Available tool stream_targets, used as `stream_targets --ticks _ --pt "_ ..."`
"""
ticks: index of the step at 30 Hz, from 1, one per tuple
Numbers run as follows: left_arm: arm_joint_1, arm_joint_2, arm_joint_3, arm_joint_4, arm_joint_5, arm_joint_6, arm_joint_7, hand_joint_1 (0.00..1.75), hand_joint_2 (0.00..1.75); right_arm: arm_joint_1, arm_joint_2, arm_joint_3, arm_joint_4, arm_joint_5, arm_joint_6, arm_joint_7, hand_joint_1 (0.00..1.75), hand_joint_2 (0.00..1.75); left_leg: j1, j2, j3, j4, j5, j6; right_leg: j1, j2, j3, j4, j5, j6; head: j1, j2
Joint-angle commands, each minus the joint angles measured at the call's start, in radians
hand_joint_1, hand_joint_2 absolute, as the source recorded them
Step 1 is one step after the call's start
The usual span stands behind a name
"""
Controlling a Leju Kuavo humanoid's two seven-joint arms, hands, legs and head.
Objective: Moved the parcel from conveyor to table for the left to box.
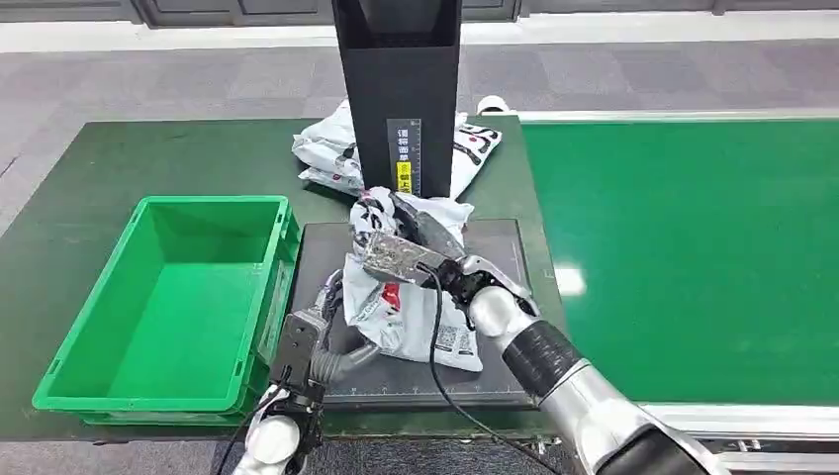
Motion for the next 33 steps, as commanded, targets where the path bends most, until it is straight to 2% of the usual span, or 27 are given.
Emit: stream_targets --ticks 1,9,11,13,15,16,20,23,24,30,31,33 --pt "-0.016 0.012 0.031 0.022 -0.004 -0.014 0.007 0.00 1.75 -0.017 -0.070 0.087 0.000 0.022 0.001 0.005 0.00 1.75 0.001 0.002 0.001 -0.001 0.000 0.000 0.001 -0.002 0.001 -0.002 0.000 -0.001 0.000 0.000" --pt "-0.015 0.011 0.033 0.020 -0.005 -0.011 0.009 0.00 1.75 -0.016 -0.076 0.099 -0.003 0.055 0.002 0.022 0.00 1.75 0.001 0.002 0.001 -0.001 0.000 0.000 0.002 -0.002 0.002 -0.002 0.001 -0.001 0.000 0.000" --pt "0.004 0.015 0.051 0.000 -0.003 0.007 0.020 0.00 1.75 0.051 -0.131 0.133 -0.089 0.230 -0.053 0.095 0.00 1.75 0.001 0.002 0.001 -0.001 0.000 0.000 0.002 -0.002 0.002 -0.002 0.001 0.000 0.000 0.000" --pt "0.029 0.015 0.072 -0.028 -0.001 0.019 0.024 0.00 1.75 0.177 -0.184 0.083 -0.257 0.366 -0.100 0.153 0.00 1.75 0.001 0.001 0.003 -0.002 0.000 0.000 0.002 -0.003 0.004 -0.004 0.001 0.000 0.000 0.000" --pt "0.054 0.011 0.084 -0.060 -0.003 0.027 0.028 0.00 1.75 0.291 -0.218 0.017 -0.423 0.432 -0.123 0.187 0.00 1.75 0.002 -0.004 0.003 -0.003 0.000 0.000 0.003 -0.007 0.006 -0.005 -0.001 0.000 0.000 0.000" --pt "0.070 0.006 0.095 -0.081 -0.008 0.041 0.029 0.00 1.75 0.378 -0.225 -0.046 -0.545 0.433 -0.156 0.189 0.00 0.00 0.002 -0.004 0.003 -0.003 0.000 0.000 0.003 -0.008 0.007 -0.006 -0.001 -0.001 0.000 0.000" --pt "0.083 -0.005 0.113 -0.101 -0.012 0.044 0.034 0.00 1.75 0.607 -0.187 -0.241 -0.802 0.379 -0.195 0.171 0.00 0.00 0.001 -0.005 0.001 -0.001 -0.001 0.000 0.002 -0.009 0.004 -0.004 -0.002 -0.001 0.000 0.000" --pt "0.060 -0.002 0.103 -0.072 -0.018 0.034 0.033 0.00 1.75 0.754 -0.157 -0.333 -0.850 0.375 -0.168 0.152 0.00 0.00 0.001 -0.006 0.000 0.000 -0.003 0.000 0.001 -0.008 0.002 -0.002 -0.004 -0.001 0.000 0.000" --pt "0.058 -0.002 0.103 -0.068 -0.018 0.033 0.033 0.00 1.75 0.780 -0.156 -0.339 -0.844 0.384 -0.163 0.149 0.00 0.00 0.001 -0.008 0.001 -0.001 -0.003 0.000 0.002 -0.012 0.004 -0.004 -0.005 -0.001 0.000 0.000" --pt "0.092 -0.001 0.105 -0.104 -0.022 0.036 0.036 0.00 1.75 0.829 -0.157 -0.344 -0.801 0.459 -0.148 0.199 0.00 0.00 0.001 0.000 0.000 -0.001 -0.005 0.000 0.002 -0.005 0.002 -0.003 -0.004 -0.001 0.000 0.000" --pt "0.097 -0.003 0.109 -0.114 -0.027 0.035 0.043 0.00 1.75 0.843 -0.161 -0.358 -0.808 0.495 -0.166 0.235 0.00 0.00 0.000 0.000 0.000 -0.001 -0.005 0.001 0.001 -0.003 0.001 -0.002 -0.004 -0.001 0.000 0.000" --pt "0.098 -0.003 0.110 -0.117 -0.030 0.033 0.048 0.00 1.75 0.868 -0.166 -0.377 -0.833 0.494 -0.179 0.242 0.00 0.00 0.000 -0.001 0.000 -0.001 -0.005 0.001 0.001 -0.004 0.001 -0.003 -0.004 -0.001 0.000 0.000"
